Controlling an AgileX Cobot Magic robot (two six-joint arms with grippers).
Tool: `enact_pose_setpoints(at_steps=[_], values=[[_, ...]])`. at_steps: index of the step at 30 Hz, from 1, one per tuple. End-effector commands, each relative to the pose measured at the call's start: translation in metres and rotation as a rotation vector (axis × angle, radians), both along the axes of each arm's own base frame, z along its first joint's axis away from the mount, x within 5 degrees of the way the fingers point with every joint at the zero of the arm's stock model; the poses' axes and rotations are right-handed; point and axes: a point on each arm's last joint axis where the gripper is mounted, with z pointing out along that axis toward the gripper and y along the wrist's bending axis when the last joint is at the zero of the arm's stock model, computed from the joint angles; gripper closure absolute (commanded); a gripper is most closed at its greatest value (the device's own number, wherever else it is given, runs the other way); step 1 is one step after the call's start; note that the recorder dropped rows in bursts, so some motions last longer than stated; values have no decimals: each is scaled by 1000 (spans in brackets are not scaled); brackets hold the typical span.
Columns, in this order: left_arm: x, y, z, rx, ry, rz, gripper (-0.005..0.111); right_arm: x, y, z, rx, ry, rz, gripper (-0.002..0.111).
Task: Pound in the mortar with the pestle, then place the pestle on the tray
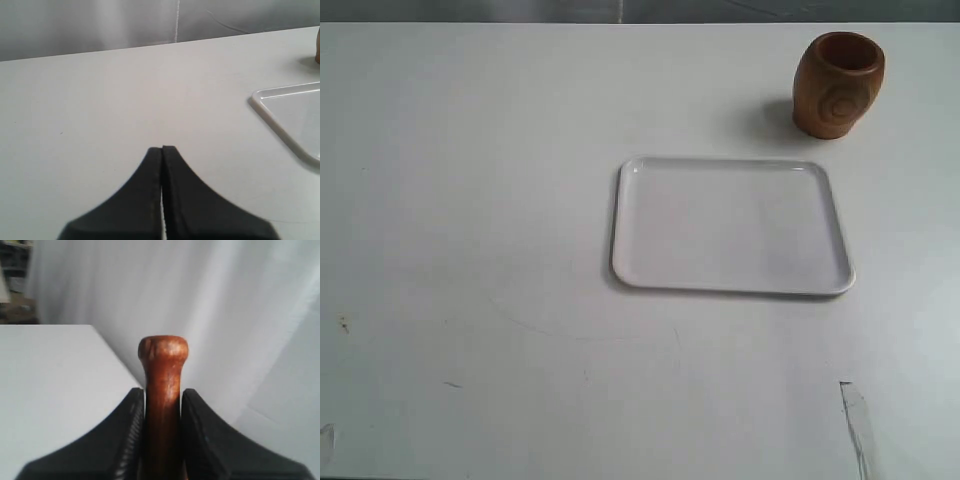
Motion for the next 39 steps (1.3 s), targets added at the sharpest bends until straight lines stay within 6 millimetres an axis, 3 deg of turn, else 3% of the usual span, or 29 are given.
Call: enact_pose_setpoints(at_steps=[1, 6, 10, 12, 16, 19, 24, 26, 27, 30, 34, 35, 39], values=[[0, -1, 0, -15, -4, -6, 107, -2, -23, 27, -34, -59, -356, 108], [0, -1, 0, -15, -4, -6, 107, -6, -70, 41, -154, -128, -890, 108], [0, -1, 0, -15, -4, -6, 107, -10, -106, 32, -305, -131, -1265, 108], [0, -1, 0, -15, -4, -6, 107, -13, -115, 21, -388, -116, -1352, 108], [0, -1, 0, -15, -4, -6, 107, -14, -106, -9, -384, -4, -1251, 108], [0, -1, 0, -15, -4, -6, 107, -17, -75, -34, -251, 82, -921, 108], [0, -1, 0, -15, -4, -6, 107, -24, -49, -36, 119, 333, -697, 108], [0, -1, 0, -15, -4, -6, 107, -40, -24, -30, 204, 429, -373, 108], [0, -1, 0, -15, -4, -6, 107, -45, -19, -30, 200, 455, -298, 108], [0, -1, 0, -15, -4, -6, 107, -40, -39, -43, 89, 532, -502, 108], [0, -1, 0, -15, -4, -6, 107, -41, -89, -50, -82, 548, -831, 108], [0, -1, 0, -15, -4, -6, 107, -41, -93, -44, -117, 460, -853, 108], [0, -1, 0, -15, -4, -6, 107, -39, -70, -26, -78, 217, -719, 108]])
